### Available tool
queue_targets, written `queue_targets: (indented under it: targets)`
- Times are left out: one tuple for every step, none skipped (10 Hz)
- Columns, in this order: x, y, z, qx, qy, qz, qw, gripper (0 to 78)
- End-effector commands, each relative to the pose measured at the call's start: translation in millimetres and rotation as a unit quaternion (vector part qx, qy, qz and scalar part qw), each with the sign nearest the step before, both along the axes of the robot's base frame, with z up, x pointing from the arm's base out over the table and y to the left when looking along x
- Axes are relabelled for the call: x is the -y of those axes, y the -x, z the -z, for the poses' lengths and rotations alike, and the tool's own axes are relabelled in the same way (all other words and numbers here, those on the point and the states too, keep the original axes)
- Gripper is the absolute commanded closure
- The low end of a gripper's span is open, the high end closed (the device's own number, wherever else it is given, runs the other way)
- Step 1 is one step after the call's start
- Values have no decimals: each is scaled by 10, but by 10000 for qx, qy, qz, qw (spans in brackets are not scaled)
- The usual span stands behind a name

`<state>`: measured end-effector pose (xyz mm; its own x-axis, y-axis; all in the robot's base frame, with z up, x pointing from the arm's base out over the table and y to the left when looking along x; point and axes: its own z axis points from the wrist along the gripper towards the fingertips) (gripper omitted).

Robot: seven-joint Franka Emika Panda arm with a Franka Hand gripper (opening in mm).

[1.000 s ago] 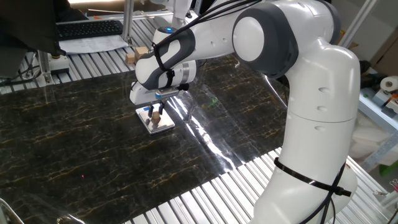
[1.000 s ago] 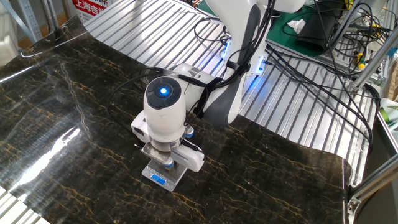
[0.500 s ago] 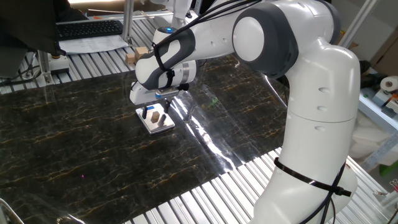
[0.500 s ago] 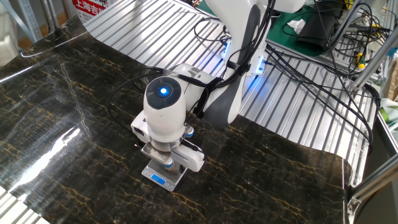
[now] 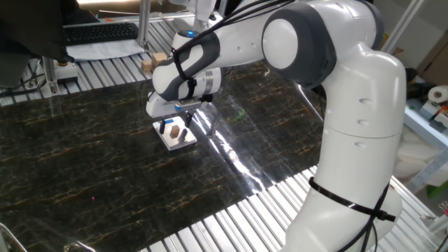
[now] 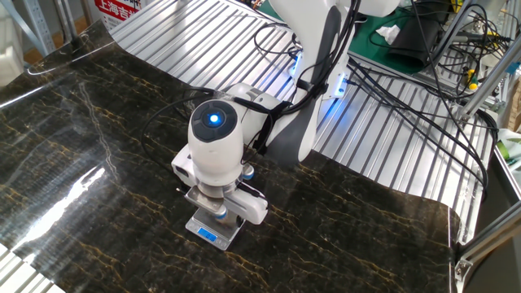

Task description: Place the block on the scale

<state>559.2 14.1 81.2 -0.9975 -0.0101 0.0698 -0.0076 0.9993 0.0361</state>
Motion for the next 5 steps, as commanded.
queue_targets:
  targets:
    - [-13,118,-168,205,-349,197,9990,1]
    - [-9,138,-211,216,-332,143,9991,1]
    - [-13,145,-231,214,-325,135,9992,1]
    - [-36,181,-310,219,-288,151,9992,1]
    - [-58,206,-353,230,-252,169,9993,1]
